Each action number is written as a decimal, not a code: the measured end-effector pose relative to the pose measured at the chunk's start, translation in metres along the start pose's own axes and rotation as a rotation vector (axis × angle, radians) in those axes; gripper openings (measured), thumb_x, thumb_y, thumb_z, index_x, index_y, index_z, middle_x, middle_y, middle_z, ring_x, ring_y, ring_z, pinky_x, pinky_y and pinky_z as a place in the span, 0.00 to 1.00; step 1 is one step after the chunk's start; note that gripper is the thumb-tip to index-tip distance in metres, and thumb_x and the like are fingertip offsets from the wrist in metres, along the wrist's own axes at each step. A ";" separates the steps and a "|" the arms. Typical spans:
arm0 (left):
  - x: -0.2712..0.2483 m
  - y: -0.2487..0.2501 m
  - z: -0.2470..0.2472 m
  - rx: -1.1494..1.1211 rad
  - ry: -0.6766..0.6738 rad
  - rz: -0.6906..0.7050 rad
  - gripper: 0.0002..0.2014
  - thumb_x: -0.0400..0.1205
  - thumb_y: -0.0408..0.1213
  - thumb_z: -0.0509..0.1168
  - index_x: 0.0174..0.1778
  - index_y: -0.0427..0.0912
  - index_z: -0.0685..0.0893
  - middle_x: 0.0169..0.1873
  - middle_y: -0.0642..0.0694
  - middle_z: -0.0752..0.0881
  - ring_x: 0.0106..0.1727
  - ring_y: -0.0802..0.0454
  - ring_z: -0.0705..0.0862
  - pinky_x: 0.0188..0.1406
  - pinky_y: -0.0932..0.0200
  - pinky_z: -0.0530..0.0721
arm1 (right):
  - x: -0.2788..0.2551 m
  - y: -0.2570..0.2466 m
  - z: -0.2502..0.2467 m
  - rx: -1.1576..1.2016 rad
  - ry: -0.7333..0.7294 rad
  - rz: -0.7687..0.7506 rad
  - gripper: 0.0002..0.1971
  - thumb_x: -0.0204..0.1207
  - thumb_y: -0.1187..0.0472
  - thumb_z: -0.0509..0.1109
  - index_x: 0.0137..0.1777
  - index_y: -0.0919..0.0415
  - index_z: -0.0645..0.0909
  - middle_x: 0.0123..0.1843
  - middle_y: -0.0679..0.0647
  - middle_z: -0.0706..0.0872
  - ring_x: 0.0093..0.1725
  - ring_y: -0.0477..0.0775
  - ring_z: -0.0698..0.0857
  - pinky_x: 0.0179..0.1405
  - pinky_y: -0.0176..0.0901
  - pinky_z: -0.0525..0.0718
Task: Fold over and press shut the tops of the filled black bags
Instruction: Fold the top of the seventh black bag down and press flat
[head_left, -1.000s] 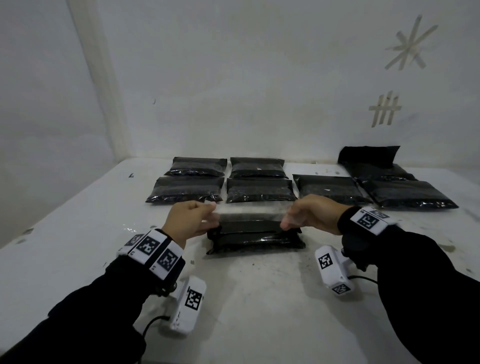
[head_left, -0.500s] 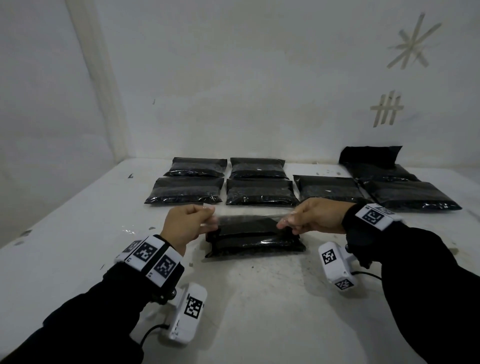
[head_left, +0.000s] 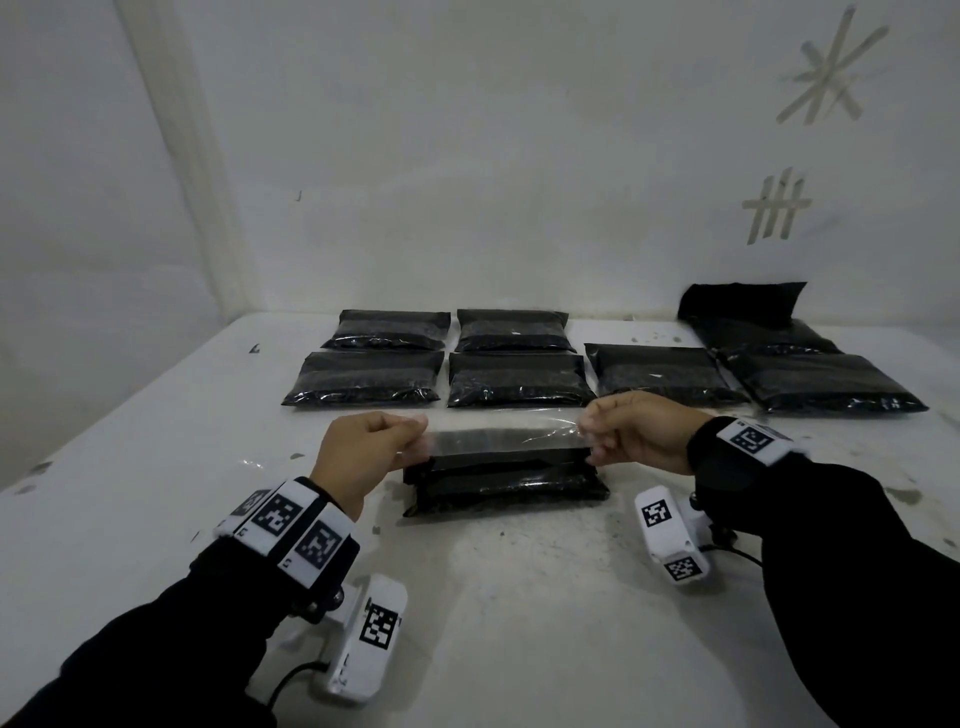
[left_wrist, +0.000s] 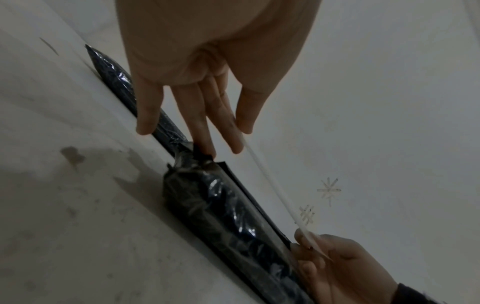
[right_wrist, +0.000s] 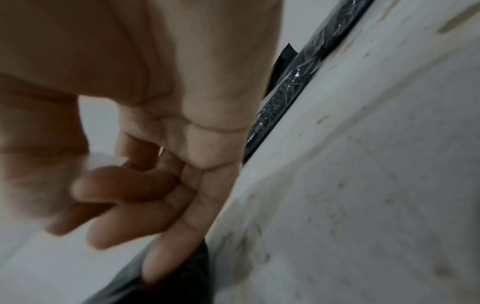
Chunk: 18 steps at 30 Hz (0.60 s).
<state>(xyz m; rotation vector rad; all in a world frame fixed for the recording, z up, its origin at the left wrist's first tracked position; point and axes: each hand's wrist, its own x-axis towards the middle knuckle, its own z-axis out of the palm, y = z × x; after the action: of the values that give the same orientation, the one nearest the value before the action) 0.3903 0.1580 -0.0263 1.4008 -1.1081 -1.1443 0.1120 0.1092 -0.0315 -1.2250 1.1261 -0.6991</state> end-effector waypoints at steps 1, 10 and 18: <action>0.000 -0.001 -0.001 0.030 -0.004 -0.003 0.09 0.79 0.35 0.69 0.33 0.41 0.82 0.32 0.46 0.88 0.29 0.61 0.87 0.26 0.72 0.76 | 0.001 0.002 0.001 0.009 0.017 0.009 0.10 0.77 0.71 0.64 0.34 0.65 0.76 0.26 0.56 0.73 0.27 0.50 0.79 0.40 0.46 0.86; 0.008 -0.003 -0.009 0.109 -0.039 -0.064 0.09 0.77 0.36 0.72 0.33 0.42 0.80 0.37 0.48 0.89 0.40 0.55 0.88 0.40 0.61 0.77 | -0.007 0.004 0.010 -0.110 0.106 0.032 0.12 0.76 0.74 0.65 0.32 0.65 0.82 0.32 0.60 0.83 0.33 0.54 0.84 0.41 0.48 0.87; 0.008 0.000 -0.014 0.128 -0.038 -0.113 0.11 0.76 0.35 0.71 0.29 0.43 0.79 0.21 0.50 0.86 0.33 0.55 0.88 0.39 0.60 0.76 | -0.013 -0.003 0.015 -0.189 0.156 0.047 0.09 0.75 0.70 0.67 0.34 0.66 0.83 0.31 0.58 0.83 0.35 0.54 0.83 0.48 0.52 0.85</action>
<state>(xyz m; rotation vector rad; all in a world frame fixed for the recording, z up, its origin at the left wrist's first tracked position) 0.4049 0.1522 -0.0265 1.5637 -1.1579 -1.2021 0.1226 0.1254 -0.0256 -1.3152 1.3711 -0.6727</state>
